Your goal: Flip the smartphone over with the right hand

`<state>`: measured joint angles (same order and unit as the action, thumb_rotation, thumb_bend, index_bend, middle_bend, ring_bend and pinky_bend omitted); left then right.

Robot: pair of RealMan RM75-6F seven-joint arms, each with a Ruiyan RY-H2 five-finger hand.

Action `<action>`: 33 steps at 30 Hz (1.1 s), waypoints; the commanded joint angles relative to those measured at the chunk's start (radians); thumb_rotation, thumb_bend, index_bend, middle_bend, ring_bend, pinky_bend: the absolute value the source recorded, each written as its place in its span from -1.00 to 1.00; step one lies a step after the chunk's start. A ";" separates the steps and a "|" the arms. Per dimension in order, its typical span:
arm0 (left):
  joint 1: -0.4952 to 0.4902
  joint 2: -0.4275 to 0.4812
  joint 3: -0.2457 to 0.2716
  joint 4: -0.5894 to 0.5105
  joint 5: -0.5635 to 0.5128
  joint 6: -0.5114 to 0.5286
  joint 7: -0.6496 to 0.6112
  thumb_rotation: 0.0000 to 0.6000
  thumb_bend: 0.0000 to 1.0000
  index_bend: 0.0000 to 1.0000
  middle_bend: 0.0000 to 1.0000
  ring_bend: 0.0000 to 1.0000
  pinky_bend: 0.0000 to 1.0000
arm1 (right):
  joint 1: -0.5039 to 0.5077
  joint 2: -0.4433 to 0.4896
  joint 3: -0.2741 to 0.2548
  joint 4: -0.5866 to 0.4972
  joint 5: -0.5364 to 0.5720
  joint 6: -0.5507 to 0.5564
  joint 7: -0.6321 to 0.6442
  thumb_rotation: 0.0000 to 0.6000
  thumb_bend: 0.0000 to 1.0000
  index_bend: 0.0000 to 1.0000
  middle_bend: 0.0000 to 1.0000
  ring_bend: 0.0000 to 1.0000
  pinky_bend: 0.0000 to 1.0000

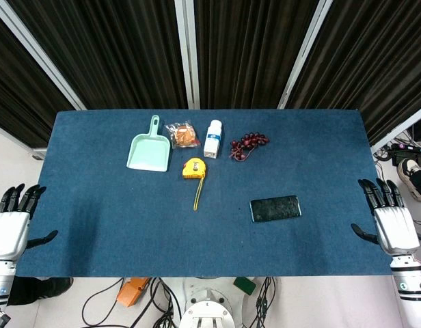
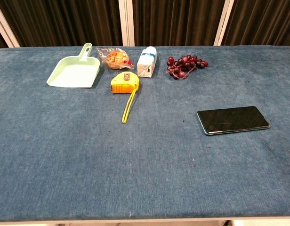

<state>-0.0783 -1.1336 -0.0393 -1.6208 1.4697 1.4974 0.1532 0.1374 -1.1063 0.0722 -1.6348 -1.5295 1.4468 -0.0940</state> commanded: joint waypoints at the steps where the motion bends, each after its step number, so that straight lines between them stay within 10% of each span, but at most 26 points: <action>1: -0.001 -0.003 -0.001 0.003 -0.002 -0.003 0.001 1.00 -0.78 -0.78 -0.82 -0.98 -1.00 | 0.002 -0.002 -0.001 -0.001 0.001 -0.005 -0.003 1.00 -0.41 -0.88 -0.68 -1.00 -1.00; 20: -0.018 -0.026 -0.009 0.010 0.012 -0.011 0.003 1.00 -0.78 -0.78 -0.82 -0.98 -1.00 | 0.240 -0.250 0.033 0.079 0.130 -0.386 -0.150 1.00 -0.41 -0.31 -0.68 -1.00 -0.93; 33: -0.027 -0.035 -0.011 0.024 -0.010 -0.036 0.002 1.00 -0.78 -0.78 -0.82 -0.97 -1.00 | 0.324 -0.378 0.037 0.183 0.223 -0.487 -0.205 1.00 -0.41 -0.28 -0.68 -1.00 -0.92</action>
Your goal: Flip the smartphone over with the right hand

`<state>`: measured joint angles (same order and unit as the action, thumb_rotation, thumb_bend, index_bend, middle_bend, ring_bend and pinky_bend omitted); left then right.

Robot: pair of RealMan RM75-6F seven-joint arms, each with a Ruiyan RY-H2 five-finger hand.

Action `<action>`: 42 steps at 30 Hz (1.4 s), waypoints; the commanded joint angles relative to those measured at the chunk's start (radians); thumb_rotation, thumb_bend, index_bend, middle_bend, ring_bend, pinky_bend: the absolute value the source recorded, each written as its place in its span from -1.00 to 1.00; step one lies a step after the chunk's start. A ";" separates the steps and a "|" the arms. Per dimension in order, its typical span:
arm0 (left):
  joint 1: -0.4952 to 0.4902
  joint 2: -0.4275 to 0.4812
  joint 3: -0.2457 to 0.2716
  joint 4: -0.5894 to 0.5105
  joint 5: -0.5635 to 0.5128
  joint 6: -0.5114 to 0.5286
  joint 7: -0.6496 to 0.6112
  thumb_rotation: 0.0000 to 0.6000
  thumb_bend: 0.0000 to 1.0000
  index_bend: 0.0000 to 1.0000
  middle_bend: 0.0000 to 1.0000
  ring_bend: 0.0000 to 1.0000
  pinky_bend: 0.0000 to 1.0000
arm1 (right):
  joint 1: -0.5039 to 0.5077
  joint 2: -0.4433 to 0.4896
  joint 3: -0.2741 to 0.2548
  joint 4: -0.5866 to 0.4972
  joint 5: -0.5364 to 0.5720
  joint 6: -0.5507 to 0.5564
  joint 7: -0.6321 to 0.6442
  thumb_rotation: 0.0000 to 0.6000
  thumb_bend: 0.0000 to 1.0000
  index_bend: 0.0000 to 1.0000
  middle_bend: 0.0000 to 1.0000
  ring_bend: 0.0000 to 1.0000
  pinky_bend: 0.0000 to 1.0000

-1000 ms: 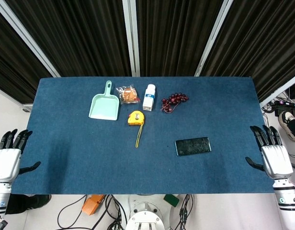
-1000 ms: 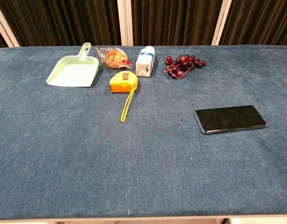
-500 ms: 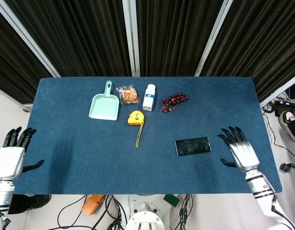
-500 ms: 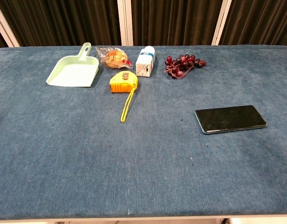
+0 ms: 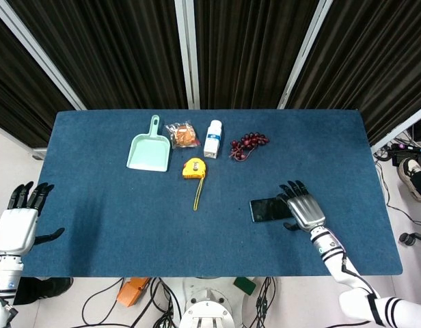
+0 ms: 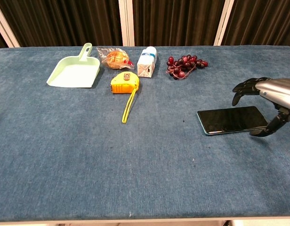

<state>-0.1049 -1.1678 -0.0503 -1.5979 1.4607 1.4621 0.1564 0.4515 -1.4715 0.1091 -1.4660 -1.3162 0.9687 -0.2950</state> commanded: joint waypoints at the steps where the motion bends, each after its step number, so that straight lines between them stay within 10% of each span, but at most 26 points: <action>1: -0.001 -0.001 0.000 0.002 -0.001 -0.001 -0.002 1.00 -0.78 -0.78 -0.82 -0.98 -1.00 | 0.013 -0.017 -0.001 0.019 0.013 -0.013 -0.005 1.00 -0.41 -0.27 -0.68 -1.00 -0.92; 20: -0.006 -0.012 -0.001 0.019 -0.010 -0.010 -0.010 1.00 -0.78 -0.78 -0.82 -0.98 -1.00 | 0.064 -0.072 -0.018 0.089 0.060 -0.053 -0.027 1.00 -0.40 -0.23 -0.68 -1.00 -0.99; 42: -0.012 -0.005 -0.005 0.016 -0.018 -0.018 -0.010 1.00 -0.78 -0.78 -0.82 -0.97 -1.00 | 0.124 0.027 0.000 0.029 0.151 -0.125 -0.039 1.00 0.44 -0.11 -0.68 -1.00 -1.00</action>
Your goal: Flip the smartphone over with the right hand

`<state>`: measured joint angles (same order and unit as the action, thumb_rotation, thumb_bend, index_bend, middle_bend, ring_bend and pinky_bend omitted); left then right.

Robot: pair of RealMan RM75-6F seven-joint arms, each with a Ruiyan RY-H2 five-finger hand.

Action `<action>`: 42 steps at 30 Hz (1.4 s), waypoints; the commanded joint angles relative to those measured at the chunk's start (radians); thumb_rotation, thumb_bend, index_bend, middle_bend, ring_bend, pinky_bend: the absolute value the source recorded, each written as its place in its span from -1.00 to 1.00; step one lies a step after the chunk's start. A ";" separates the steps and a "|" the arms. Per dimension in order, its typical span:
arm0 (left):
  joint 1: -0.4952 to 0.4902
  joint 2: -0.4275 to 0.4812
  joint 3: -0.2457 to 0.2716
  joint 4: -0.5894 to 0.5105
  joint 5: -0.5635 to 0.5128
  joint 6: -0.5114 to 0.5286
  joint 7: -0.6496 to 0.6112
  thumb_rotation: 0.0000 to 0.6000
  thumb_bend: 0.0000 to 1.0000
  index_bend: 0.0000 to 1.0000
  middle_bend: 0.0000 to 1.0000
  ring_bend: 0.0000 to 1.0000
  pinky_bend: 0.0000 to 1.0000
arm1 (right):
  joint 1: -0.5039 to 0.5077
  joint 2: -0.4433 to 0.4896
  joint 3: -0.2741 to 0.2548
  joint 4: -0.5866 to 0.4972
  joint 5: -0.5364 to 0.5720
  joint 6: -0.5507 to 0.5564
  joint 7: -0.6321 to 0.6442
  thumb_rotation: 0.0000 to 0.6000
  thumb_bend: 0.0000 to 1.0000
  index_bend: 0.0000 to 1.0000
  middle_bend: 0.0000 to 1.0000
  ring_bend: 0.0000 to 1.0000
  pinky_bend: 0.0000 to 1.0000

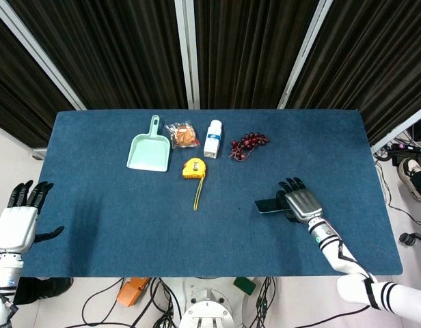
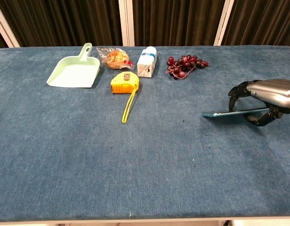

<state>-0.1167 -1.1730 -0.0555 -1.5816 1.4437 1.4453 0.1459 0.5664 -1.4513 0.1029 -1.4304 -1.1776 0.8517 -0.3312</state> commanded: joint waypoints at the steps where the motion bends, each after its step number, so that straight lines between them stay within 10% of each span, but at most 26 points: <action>1: 0.000 0.001 0.000 0.001 -0.002 -0.002 0.000 1.00 -0.78 -0.78 -0.82 -0.98 -1.00 | 0.013 0.009 0.009 -0.007 0.020 -0.012 -0.005 1.00 0.44 -0.11 -0.68 -1.00 -1.00; 21: -0.003 0.002 0.000 0.012 -0.013 -0.012 -0.010 1.00 -0.78 -0.78 -0.81 -0.98 -1.00 | 0.147 -0.012 0.063 0.064 0.188 -0.078 -0.084 1.00 0.54 -0.22 -0.68 -1.00 -1.00; 30: -0.003 -0.001 -0.004 0.019 -0.014 -0.006 -0.016 1.00 -0.78 -0.78 -0.82 -0.97 -1.00 | 0.076 0.058 0.053 -0.053 0.119 0.146 -0.109 1.00 0.53 -0.44 -0.68 -1.00 -1.00; 42: -0.003 -0.010 -0.009 0.021 -0.004 0.012 -0.021 1.00 -0.78 -0.78 -0.82 -0.97 -1.00 | -0.215 0.310 -0.047 -0.338 -0.117 0.563 0.023 1.00 -0.35 -0.66 -0.68 -1.00 -1.00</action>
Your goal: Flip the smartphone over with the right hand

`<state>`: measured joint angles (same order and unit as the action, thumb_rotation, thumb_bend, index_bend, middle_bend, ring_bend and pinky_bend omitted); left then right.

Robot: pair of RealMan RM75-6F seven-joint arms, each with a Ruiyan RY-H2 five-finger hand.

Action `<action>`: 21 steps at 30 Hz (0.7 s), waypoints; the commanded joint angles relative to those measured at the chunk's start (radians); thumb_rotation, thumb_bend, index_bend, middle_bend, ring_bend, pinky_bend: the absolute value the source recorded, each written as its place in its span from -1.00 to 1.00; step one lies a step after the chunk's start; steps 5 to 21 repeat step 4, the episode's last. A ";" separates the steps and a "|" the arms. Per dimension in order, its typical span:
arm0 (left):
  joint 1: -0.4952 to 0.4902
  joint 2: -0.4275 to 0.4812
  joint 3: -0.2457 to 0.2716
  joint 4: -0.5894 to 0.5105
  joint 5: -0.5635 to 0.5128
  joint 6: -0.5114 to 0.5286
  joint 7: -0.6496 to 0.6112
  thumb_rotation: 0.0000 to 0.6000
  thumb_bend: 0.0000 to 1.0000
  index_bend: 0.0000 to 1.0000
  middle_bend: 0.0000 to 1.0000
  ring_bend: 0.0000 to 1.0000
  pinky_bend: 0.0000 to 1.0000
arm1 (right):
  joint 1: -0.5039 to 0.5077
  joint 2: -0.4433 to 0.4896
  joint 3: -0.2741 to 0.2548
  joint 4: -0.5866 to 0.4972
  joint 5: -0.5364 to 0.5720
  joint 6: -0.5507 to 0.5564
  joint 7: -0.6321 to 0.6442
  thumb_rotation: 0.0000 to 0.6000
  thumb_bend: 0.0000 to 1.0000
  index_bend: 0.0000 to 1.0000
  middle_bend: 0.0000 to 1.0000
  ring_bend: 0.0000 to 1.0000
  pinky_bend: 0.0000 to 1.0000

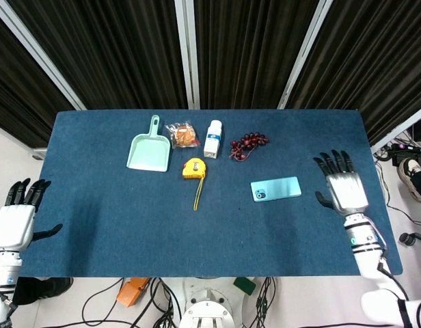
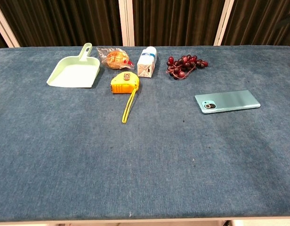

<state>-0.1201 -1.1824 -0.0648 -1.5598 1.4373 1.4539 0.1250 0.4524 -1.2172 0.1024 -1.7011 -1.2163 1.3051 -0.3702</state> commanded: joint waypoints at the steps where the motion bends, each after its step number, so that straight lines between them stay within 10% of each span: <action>1: 0.001 -0.001 0.001 -0.001 0.004 0.004 0.001 1.00 -0.78 -0.78 -0.82 -0.97 -1.00 | -0.118 0.085 -0.055 -0.073 -0.090 0.126 0.076 1.00 -0.36 -0.66 -0.68 -1.00 -1.00; 21: 0.002 -0.002 0.002 -0.004 0.007 0.007 0.002 1.00 -0.78 -0.78 -0.81 -0.97 -1.00 | -0.163 0.105 -0.074 -0.082 -0.120 0.165 0.113 1.00 -0.36 -0.66 -0.68 -1.00 -1.00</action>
